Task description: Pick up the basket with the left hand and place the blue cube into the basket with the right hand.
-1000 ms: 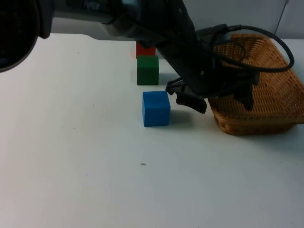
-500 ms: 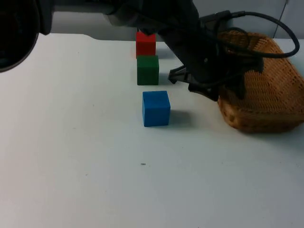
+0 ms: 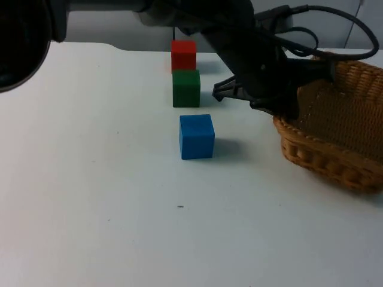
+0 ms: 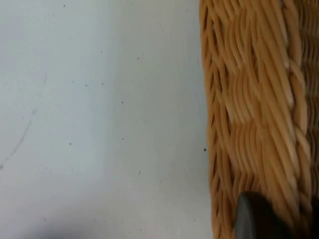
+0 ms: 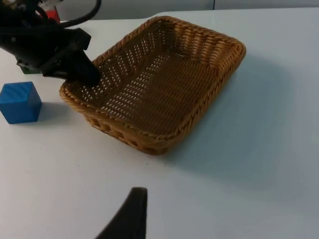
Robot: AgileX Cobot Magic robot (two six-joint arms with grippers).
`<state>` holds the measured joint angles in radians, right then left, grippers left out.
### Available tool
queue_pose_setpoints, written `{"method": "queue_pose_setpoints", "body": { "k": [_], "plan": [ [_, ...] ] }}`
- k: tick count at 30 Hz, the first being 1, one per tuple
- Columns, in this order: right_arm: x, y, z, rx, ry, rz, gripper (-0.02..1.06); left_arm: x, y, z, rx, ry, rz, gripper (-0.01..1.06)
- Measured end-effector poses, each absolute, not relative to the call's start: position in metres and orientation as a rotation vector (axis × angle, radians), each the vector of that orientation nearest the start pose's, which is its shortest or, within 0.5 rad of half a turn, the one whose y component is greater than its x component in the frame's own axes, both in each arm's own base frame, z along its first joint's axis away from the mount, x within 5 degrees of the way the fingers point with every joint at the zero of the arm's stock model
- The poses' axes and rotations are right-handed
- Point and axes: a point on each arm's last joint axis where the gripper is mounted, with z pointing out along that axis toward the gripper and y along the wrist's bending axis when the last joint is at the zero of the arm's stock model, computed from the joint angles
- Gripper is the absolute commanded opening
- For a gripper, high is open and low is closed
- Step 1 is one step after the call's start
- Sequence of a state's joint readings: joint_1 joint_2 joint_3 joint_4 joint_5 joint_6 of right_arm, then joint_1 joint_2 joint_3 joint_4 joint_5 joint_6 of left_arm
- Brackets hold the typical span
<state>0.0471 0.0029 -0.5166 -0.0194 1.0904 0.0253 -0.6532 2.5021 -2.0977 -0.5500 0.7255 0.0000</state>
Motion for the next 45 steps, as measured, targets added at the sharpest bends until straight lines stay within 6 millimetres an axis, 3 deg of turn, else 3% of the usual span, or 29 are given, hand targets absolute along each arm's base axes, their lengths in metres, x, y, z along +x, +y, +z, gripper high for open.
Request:
{"method": "queue_pose_setpoints", "body": {
  "k": [6, 10, 11, 15, 19, 26, 31, 32, 36, 37, 40, 41, 45],
  "plan": [
    [-0.008, -0.002, 0.279, -0.021, 2.06, 0.021, 1.04, 0.416, -0.341, 0.165, 0.428, 2.642, -0.858, 0.0],
    [-0.008, -0.002, 0.279, -0.021, 2.06, 0.021, 1.04, 0.428, -0.315, 0.209, 0.352, 2.579, -0.876, 0.0],
    [-0.008, -0.002, 0.279, -0.021, 2.06, 0.021, 1.04, 0.428, -0.315, 0.209, 0.352, 2.579, -0.876, 0.0],
    [-0.008, -0.002, 0.279, -0.021, 2.06, 0.021, 1.04, 0.432, -0.288, 0.247, 0.277, 2.517, -0.883, 0.0],
    [-0.008, -0.002, 0.279, -0.021, 2.06, 0.021, 1.04, 0.426, -0.271, 0.254, 0.229, 2.52, -0.873, 0.0],
    [-0.008, -0.002, 0.279, -0.021, 2.06, 0.021, 1.04, 0.406, -0.235, 0.245, 0.16, 2.512, -0.871, 0.0],
    [-0.008, -0.002, 0.279, -0.021, 2.06, 0.021, 1.04, 0.377, -0.176, 0.243, 0.055, 2.478, -0.928, 0.0],
    [-0.008, -0.002, 0.279, -0.021, 2.06, 0.021, 1.04, 0.377, -0.176, 0.243, 0.055, 2.478, -0.928, 0.0],
    [-0.008, -0.002, 0.279, -0.021, 2.06, 0.021, 1.04, 0.356, -0.126, 0.242, -0.046, 2.439, -0.895, 0.0],
    [-0.008, -0.002, 0.279, -0.021, 2.06, 0.021, 1.04, 0.356, -0.126, 0.242, -0.046, 2.439, -0.895, 0.0],
    [-0.008, -0.002, 0.279, -0.021, 2.06, 0.021, 1.04, 0.334, -0.09, 0.238, -0.115, 2.436, -0.841, 0.0],
    [-0.008, -0.002, 0.279, -0.021, 2.06, 0.021, 1.04, 0.334, -0.09, 0.238, -0.115, 2.436, -0.841, 0.0],
    [-0.008, -0.002, 0.279, -0.021, 2.06, 0.021, 1.04, 0.303, -0.041, 0.239, -0.214, 2.401, -0.776, 0.0]
  ]
}}
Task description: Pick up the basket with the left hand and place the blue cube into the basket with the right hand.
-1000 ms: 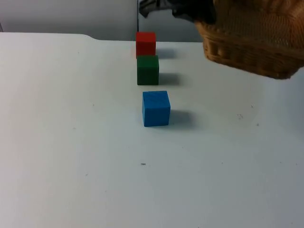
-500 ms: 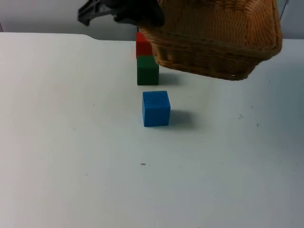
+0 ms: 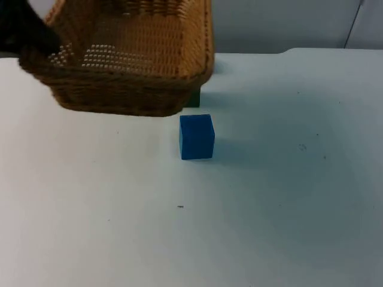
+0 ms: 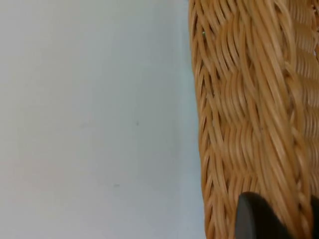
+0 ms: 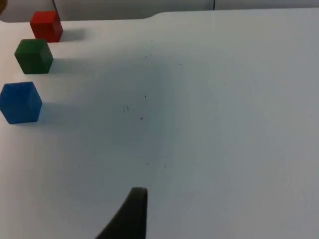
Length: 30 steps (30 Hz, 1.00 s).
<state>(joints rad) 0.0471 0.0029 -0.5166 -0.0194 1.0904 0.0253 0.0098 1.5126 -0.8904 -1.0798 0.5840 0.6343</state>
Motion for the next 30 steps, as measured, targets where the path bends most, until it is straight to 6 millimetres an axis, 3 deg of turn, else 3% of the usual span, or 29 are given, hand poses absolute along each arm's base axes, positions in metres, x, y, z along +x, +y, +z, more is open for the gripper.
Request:
{"method": "queue_pose_setpoints", "body": {
  "k": [6, 9, 14, 21, 26, 30],
  "plan": [
    [-0.008, -0.002, 0.279, -0.021, 2.06, 0.021, 1.04, 0.277, -0.007, 0.237, -0.279, 2.384, -0.75, 0.0],
    [-0.008, -0.002, 0.279, -0.021, 2.06, 0.021, 1.04, 0.258, 0.014, 0.226, -0.325, 2.398, -0.777, 0.0],
    [-0.008, -0.002, 0.279, -0.021, 2.06, 0.021, 1.04, 0.238, 0.032, 0.21, -0.394, 2.386, -0.829, 0.0],
    [-0.008, -0.002, 0.279, -0.021, 2.06, 0.021, 1.04, 0.223, 0.041, 0.195, -0.437, 2.38, -0.826, 0.0],
    [-0.007, -0.002, 0.28, -0.021, 2.055, 0.022, 1.04, 0.223, 0.041, 0.195, -0.405, 2.38, -0.818, 0.0],
    [-0.009, 0.001, 0.291, -0.023, 2.001, 0.071, 1.03, 0.223, 0.041, 0.195, -0.391, 2.381, -0.813, 0.0]
  ]
}}
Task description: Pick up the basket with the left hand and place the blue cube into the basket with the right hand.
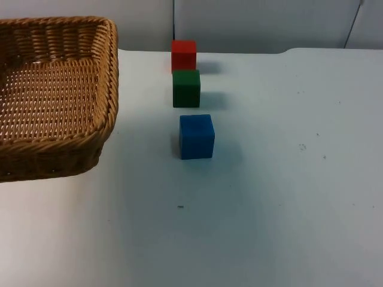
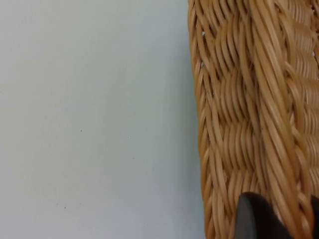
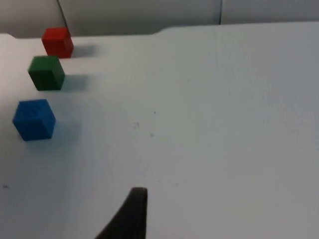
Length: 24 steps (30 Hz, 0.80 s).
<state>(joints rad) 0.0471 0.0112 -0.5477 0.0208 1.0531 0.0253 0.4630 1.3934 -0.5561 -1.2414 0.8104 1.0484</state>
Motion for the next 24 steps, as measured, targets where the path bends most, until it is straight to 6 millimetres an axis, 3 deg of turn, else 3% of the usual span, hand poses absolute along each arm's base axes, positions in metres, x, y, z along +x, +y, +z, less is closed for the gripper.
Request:
{"method": "queue_pose_setpoints", "body": {
  "k": [2, 4, 5, 8, 10, 11, 12, 16, 17, 21, 22, 24],
  "plan": [
    [-0.004, 0.005, 0.306, -0.033, 1.985, 0.122, 1.02, 0.223, 0.041, 0.195, -0.382, 2.381, -0.81, 0.0],
    [0.013, 0.011, 0.327, -0.069, 2.029, 0.184, 1.0, 0.223, 0.041, 0.195, -0.374, 2.379, -0.807, 0.0],
    [0.013, 0.011, 0.327, -0.069, 2.029, 0.184, 1.0, 0.223, 0.041, 0.195, -0.374, 2.379, -0.807, 0.0],
    [0.043, 0.02, 0.354, -0.139, 2.094, 0.25, 1.0, 0.223, 0.041, 0.195, -0.375, 2.376, -0.808, 0.0],
    [0.073, 0.027, 0.368, -0.186, 2.155, 0.311, 1.0, 0.223, 0.041, 0.195, -0.375, 2.372, -0.809, 0.0],
    [0.073, 0.027, 0.368, -0.186, 2.155, 0.311, 1.0, 0.223, 0.041, 0.195, -0.375, 2.372, -0.809, 0.0],
    [0.086, 0.03, 0.374, -0.215, 2.169, 0.345, 1.0, 0.224, 0.041, 0.195, -0.373, 2.368, -0.809, 0.0],
    [0.156, 0.045, 0.383, -0.312, 2.265, 0.49, 0.98, 0.224, 0.041, 0.196, -0.373, 2.36, -0.81, 0.0],
    [0.156, 0.045, 0.383, -0.312, 2.265, 0.49, 0.98, 0.224, 0.041, 0.196, -0.373, 2.36, -0.81, 0.0],
    [0.227, 0.059, 0.368, -0.352, 2.377, 0.581, 0.98, 0.224, 0.041, 0.196, -0.371, 2.357, -0.81, 0.0],
    [0.227, 0.059, 0.368, -0.352, 2.377, 0.581, 0.98, 0.224, 0.041, 0.196, -0.371, 2.357, -0.81, 0.0],
    [0.256, 0.075, 0.354, -0.396, 2.419, 0.601, 0.98, 0.224, 0.041, 0.196, -0.369, 2.357, -0.809, 0.0]
  ]
}}
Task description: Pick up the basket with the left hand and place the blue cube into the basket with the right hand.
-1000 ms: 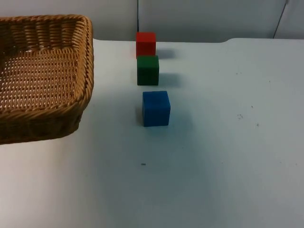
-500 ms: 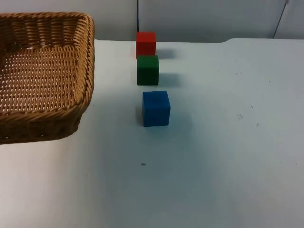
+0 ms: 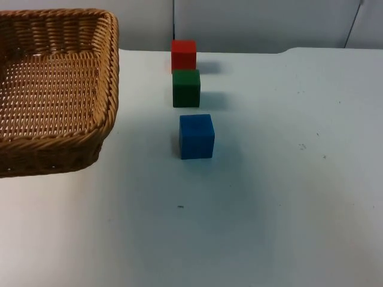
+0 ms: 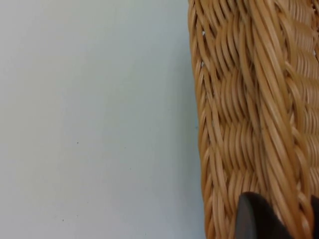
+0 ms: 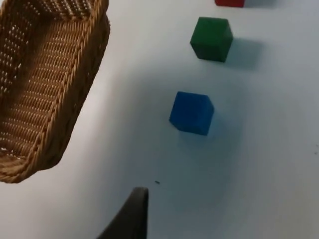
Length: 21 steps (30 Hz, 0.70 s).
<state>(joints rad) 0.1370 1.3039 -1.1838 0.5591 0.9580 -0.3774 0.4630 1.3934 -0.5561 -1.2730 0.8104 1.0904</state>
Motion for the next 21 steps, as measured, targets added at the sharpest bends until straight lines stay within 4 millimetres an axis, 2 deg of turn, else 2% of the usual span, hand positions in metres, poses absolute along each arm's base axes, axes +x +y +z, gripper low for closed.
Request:
{"method": "queue_pose_setpoints", "body": {
  "k": [2, 3, 4, 7, 8, 12, 14, 17, 18, 21],
  "plan": [
    [0.275, 0.1, 0.341, -0.477, 2.454, 0.597, 0.98, 0.224, 0.041, 0.196, -0.368, 2.357, -0.809, 0.0],
    [0.275, 0.1, 0.341, -0.477, 2.454, 0.597, 0.98, 0.224, 0.041, 0.196, -0.368, 2.357, -0.809, 0.0],
    [0.289, 0.119, 0.33, -0.508, 2.479, 0.58, 0.98, 0.224, 0.041, 0.196, -0.368, 2.357, -0.809, 0.0],
    [0.306, 0.159, 0.306, -0.551, 2.517, 0.512, 0.98, 0.224, 0.041, 0.196, -0.368, 2.357, -0.809, 0.0],
    [0.306, 0.159, 0.306, -0.551, 2.517, 0.512, 0.97, 0.224, 0.041, 0.196, -0.368, 2.357, -0.809, 0.0],
    [0.322, 0.203, 0.277, -0.524, 2.519, 0.462, 0.95, 0.224, 0.041, 0.198, -0.366, 2.351, -0.806, 0.0],
    [0.324, 0.21, 0.271, -0.51, 2.523, 0.459, 0.95, 0.224, 0.041, 0.199, -0.362, 2.347, -0.803, 0.0],
    [0.335, 0.226, 0.248, -0.435, 2.547, 0.435, 0.95, 0.223, 0.041, 0.202, -0.354, 2.338, -0.796, 0.0],
    [0.335, 0.226, 0.248, -0.435, 2.547, 0.435, 0.95, 0.223, 0.041, 0.202, -0.354, 2.338, -0.796, 0.0],
    [0.345, 0.232, 0.217, -0.347, 2.609, 0.41, 0.95, 0.222, 0.04, 0.205, -0.346, 2.329, -0.789, 0.0]
  ]
}}
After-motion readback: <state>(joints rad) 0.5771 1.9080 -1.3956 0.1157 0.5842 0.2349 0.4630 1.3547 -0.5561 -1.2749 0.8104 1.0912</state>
